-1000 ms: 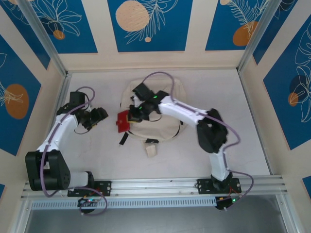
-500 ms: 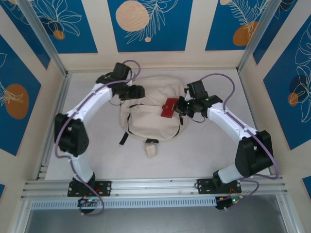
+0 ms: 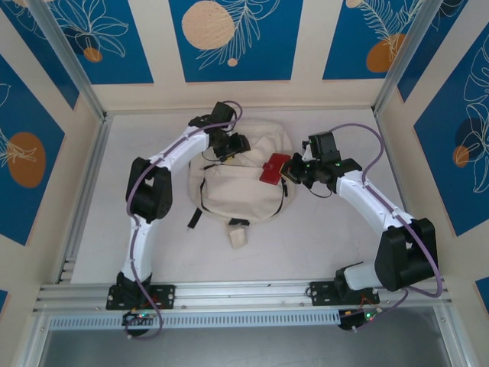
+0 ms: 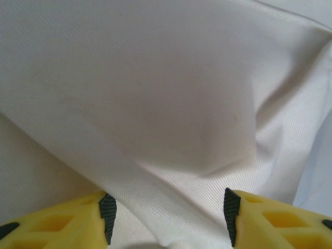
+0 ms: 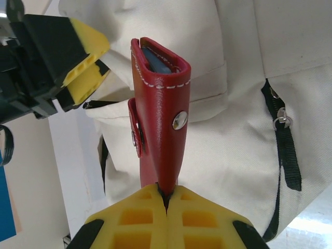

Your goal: Pack books, pencil case, and school supplies into a backpack

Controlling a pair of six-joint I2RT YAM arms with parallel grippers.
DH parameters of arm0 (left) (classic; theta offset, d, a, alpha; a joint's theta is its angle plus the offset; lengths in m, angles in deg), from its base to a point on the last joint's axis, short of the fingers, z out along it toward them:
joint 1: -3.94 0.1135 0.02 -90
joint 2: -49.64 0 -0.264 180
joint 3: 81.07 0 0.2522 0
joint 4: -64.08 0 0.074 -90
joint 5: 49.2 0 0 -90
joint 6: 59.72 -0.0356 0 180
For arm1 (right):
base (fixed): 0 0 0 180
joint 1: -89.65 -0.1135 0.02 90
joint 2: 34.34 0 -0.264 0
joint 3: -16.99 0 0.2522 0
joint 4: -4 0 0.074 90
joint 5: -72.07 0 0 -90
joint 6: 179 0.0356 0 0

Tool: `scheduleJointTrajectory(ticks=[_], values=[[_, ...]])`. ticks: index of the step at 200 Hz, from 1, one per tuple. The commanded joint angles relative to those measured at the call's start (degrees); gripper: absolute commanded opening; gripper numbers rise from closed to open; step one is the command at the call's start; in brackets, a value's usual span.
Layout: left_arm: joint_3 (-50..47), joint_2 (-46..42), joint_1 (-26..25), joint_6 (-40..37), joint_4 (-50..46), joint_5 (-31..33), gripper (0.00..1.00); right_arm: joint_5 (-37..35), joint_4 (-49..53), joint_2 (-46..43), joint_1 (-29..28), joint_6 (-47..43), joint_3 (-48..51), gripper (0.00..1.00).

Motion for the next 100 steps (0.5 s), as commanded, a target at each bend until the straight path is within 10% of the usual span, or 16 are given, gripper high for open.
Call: scheduleJointTrajectory(ticks=[1,55,100], values=[[1.21,1.06,-0.56,4.07,0.13,-0.26,0.49,2.16,-1.84,-1.54,0.21,1.01,0.58,0.00],[0.87,-3.18,-0.80,3.65,5.01,-1.91,0.00,6.80,-6.24,-1.26,-0.61,2.88,2.54,0.00],[0.79,-7.32,-1.32,2.68,6.28,-4.30,0.00,14.40,-11.88,3.66,-2.35,3.56,3.39,0.00]])
